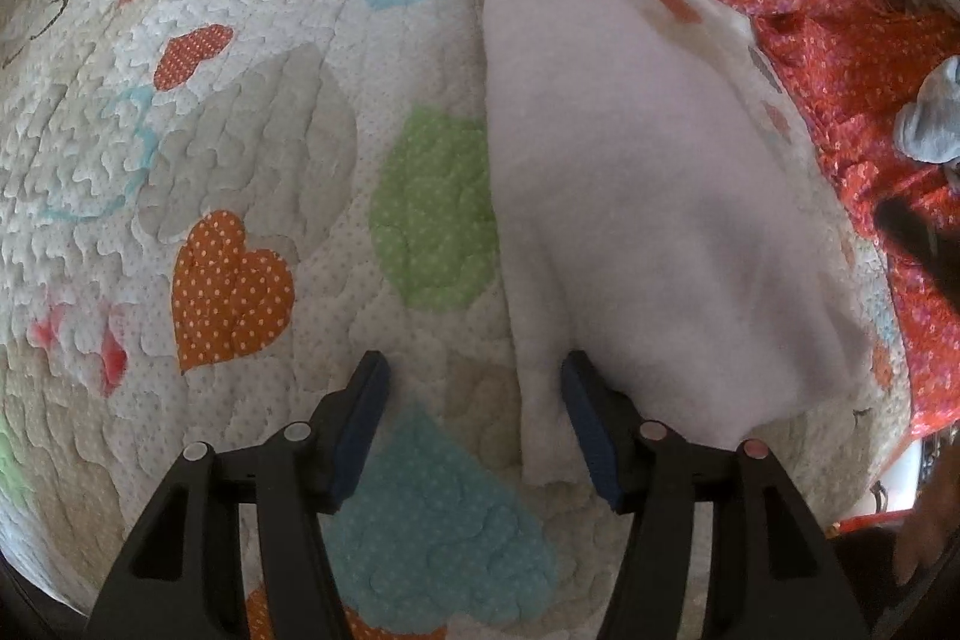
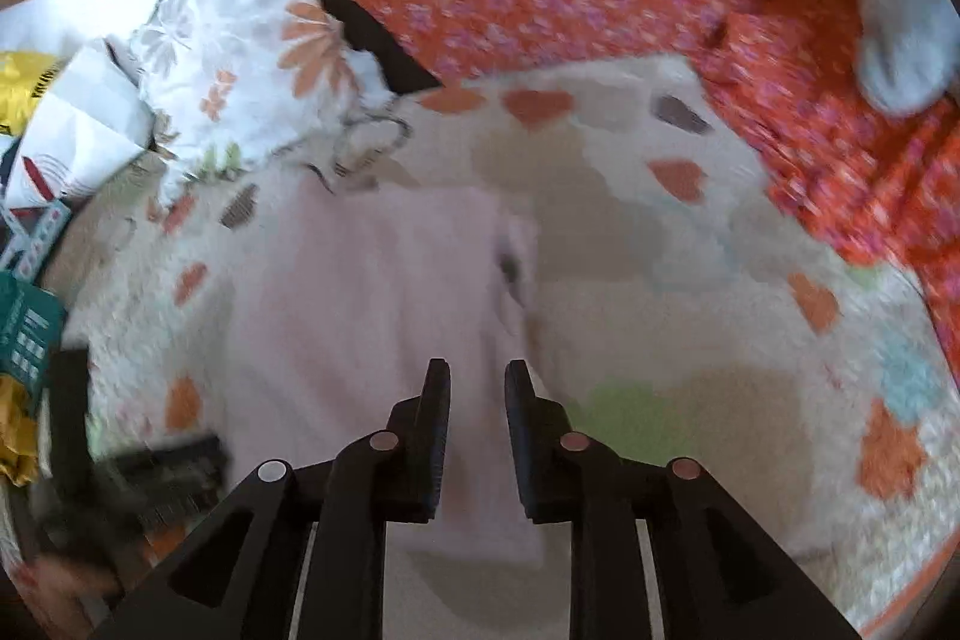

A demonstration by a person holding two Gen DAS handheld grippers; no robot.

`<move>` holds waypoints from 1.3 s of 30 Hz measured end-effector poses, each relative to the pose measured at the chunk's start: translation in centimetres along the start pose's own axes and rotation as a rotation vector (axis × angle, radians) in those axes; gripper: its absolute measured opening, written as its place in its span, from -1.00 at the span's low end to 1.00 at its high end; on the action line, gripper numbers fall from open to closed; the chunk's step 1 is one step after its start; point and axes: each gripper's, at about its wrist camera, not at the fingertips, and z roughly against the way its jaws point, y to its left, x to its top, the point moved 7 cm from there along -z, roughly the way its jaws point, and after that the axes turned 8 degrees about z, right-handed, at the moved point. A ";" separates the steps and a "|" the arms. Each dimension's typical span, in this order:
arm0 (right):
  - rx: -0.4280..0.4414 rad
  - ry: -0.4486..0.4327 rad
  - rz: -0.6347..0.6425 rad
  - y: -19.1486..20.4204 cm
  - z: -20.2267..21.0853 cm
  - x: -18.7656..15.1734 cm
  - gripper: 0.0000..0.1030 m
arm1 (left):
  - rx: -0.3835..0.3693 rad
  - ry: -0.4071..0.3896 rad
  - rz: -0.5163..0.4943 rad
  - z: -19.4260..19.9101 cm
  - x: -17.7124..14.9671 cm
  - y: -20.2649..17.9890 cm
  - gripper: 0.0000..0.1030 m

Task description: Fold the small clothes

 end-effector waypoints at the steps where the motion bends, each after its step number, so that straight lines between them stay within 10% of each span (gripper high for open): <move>1: 0.029 -0.003 0.004 0.9 -0.7 1.1 -0.60 | 0.004 -0.004 -0.002 0.0 -0.2 0.0 0.14; 7: 0.215 0.139 0.090 9.8 -9.9 6.0 -0.60 | 0.015 -0.023 -0.015 0.3 -0.7 0.0 0.15; 12: 0.102 0.182 0.182 12.0 -17.1 8.5 -0.67 | 0.001 -0.002 0.008 0.8 -0.9 0.7 0.15; 14: -0.072 0.215 0.264 11.6 -18.5 9.6 -0.67 | -0.004 -0.001 0.001 1.4 -0.9 1.1 0.15; 19: 0.029 0.143 0.219 11.3 -13.4 9.9 -0.60 | -0.045 -0.043 0.014 3.7 -0.3 1.8 0.15; 30: 0.089 0.224 0.093 2.4 -5.8 -2.7 -0.39 | 0.014 -0.089 0.088 4.1 0.2 4.4 0.21; 39: -0.150 0.083 -0.096 -10.0 -1.9 -1.4 -0.23 | 0.143 -0.189 0.094 4.6 0.4 6.7 0.21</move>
